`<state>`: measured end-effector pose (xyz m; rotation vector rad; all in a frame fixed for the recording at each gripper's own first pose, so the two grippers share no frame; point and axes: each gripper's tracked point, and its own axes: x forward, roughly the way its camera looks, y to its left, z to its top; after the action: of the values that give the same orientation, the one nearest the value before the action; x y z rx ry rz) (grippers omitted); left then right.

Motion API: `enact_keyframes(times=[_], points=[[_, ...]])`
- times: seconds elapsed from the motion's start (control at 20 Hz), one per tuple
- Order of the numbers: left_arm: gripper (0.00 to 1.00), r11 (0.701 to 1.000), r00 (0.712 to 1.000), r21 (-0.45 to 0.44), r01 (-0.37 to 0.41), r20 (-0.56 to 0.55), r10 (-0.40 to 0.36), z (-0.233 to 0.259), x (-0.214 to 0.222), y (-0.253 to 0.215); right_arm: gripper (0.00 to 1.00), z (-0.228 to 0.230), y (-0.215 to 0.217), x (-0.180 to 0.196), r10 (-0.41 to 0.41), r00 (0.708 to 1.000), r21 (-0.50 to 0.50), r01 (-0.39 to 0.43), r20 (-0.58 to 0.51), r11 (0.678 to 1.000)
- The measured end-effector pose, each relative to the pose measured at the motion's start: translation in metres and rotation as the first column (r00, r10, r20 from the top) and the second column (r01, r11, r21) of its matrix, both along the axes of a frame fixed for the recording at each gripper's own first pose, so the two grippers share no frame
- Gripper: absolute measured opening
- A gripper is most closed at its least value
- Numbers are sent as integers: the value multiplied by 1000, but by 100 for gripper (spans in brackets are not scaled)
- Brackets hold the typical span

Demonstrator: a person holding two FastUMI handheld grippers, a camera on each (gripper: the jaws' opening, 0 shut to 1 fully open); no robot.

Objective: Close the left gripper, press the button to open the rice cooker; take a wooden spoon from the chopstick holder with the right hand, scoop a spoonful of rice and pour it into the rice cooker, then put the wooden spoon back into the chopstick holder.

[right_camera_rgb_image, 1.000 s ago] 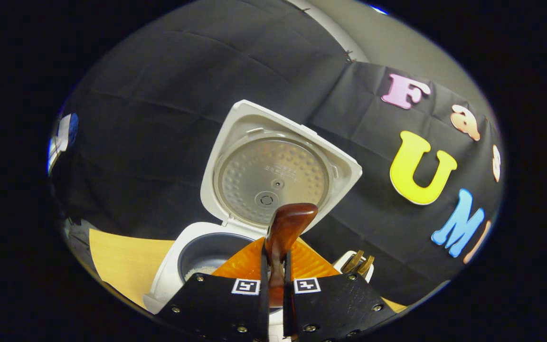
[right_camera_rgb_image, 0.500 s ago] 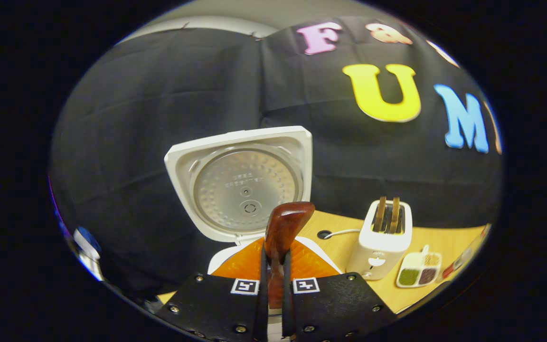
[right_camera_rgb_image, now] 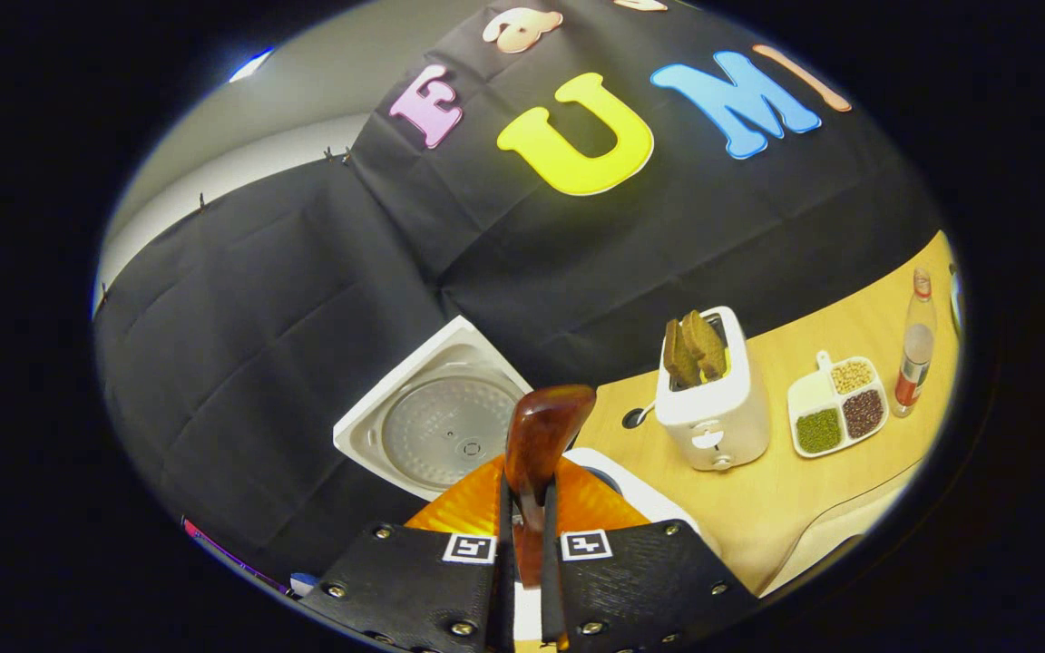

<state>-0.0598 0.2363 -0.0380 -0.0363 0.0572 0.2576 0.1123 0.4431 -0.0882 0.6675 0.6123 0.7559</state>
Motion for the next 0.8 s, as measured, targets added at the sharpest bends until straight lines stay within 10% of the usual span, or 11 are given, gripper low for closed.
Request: enact_keyframes(times=[0.8], points=[[96, 996, 994, -16, 84, 71, -82, 40, 53, -88, 12, 19, -227, 22, -290, 945, -108, 308, 153, 945]])
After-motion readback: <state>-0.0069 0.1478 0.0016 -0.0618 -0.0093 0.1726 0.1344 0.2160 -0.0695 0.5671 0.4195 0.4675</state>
